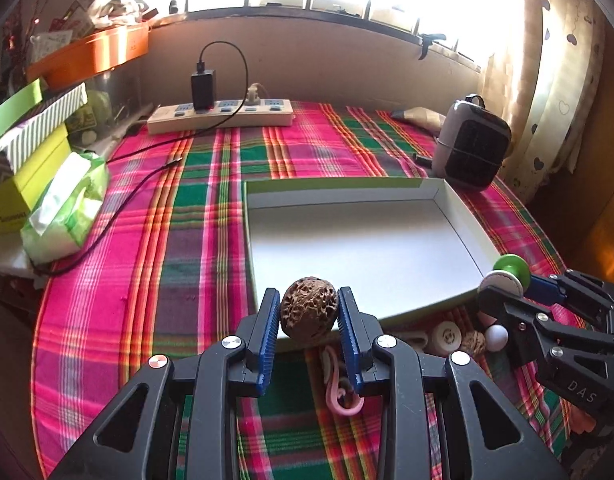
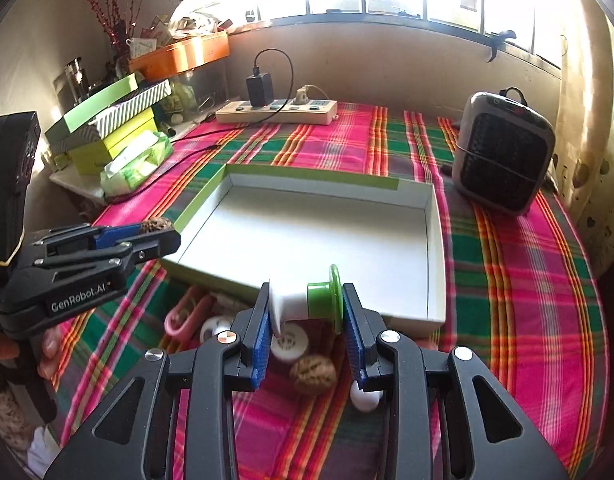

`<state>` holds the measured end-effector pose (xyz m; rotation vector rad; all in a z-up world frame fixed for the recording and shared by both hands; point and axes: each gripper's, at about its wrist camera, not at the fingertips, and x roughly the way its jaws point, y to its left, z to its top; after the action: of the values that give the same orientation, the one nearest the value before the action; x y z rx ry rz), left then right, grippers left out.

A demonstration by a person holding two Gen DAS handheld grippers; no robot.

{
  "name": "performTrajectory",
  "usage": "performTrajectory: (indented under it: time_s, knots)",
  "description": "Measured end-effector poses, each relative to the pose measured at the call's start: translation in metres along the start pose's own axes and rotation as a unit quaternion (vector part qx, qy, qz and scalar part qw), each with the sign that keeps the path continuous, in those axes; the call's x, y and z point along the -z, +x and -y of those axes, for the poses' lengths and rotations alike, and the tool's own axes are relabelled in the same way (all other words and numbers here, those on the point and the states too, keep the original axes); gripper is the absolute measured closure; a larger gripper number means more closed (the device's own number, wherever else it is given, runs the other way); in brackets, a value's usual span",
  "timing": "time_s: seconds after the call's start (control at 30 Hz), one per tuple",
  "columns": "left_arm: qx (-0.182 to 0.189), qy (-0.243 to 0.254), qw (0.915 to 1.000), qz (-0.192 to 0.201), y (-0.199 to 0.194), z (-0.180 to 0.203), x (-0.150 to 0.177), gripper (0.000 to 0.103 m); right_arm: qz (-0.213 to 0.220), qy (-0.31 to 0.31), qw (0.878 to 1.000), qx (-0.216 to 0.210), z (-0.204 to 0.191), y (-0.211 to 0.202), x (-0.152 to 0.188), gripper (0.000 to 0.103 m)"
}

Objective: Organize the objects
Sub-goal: 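Lift and carry the walnut and spool over the white box with both tools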

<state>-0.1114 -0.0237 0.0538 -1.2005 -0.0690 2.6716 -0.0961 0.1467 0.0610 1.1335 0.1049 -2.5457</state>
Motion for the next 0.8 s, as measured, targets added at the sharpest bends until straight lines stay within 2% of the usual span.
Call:
performTrajectory:
  time_s: [0.47, 0.8]
  knots:
    - [0.001, 0.017, 0.9998, -0.013, 0.043, 0.001, -0.039, 0.076, -0.028, 0.022, 0.999, 0.016, 0.026, 0.058, -0.05, 0.069]
    - [-0.006, 0.014, 0.9992, -0.037, 0.082, -0.003, -0.055, 0.076, -0.051, 0.027, 0.998, 0.035, 0.034, 0.098, -0.065, 0.069]
